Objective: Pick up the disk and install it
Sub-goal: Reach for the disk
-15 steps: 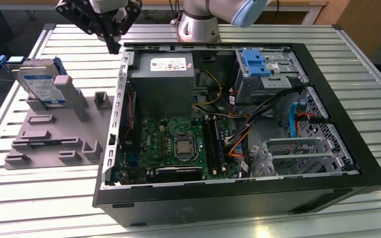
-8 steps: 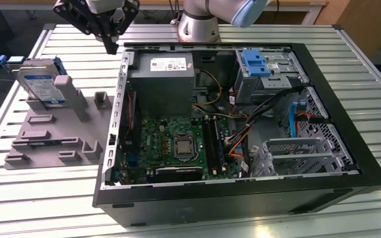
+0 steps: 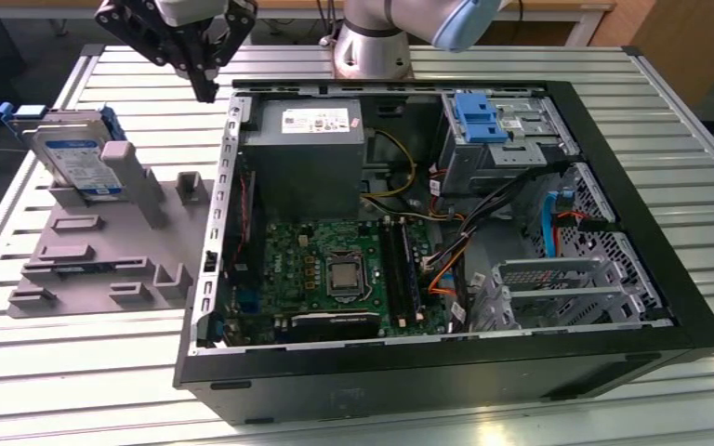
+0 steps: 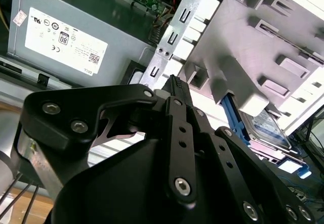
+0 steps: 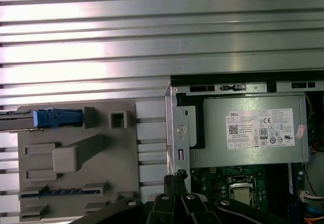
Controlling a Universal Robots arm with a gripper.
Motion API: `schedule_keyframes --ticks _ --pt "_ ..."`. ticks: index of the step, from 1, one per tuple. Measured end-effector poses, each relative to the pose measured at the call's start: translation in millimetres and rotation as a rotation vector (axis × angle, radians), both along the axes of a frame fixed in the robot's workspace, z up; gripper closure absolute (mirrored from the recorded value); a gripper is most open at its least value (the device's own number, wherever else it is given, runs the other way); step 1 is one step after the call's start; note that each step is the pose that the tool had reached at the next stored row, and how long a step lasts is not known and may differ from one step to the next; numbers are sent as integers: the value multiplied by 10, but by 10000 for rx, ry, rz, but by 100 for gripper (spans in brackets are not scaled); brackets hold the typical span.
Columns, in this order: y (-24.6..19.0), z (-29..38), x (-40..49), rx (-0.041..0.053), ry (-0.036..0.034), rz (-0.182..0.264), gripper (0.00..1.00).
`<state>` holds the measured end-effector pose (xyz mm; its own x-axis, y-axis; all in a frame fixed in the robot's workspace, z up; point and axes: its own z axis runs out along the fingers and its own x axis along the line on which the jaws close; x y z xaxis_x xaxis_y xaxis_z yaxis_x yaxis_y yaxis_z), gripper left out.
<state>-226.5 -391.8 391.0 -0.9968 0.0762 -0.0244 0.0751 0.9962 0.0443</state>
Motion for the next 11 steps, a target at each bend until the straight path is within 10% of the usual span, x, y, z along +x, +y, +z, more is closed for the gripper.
schedule_keyframes --ticks 11 --pt "10 -7 -81 0 0 -1 89"
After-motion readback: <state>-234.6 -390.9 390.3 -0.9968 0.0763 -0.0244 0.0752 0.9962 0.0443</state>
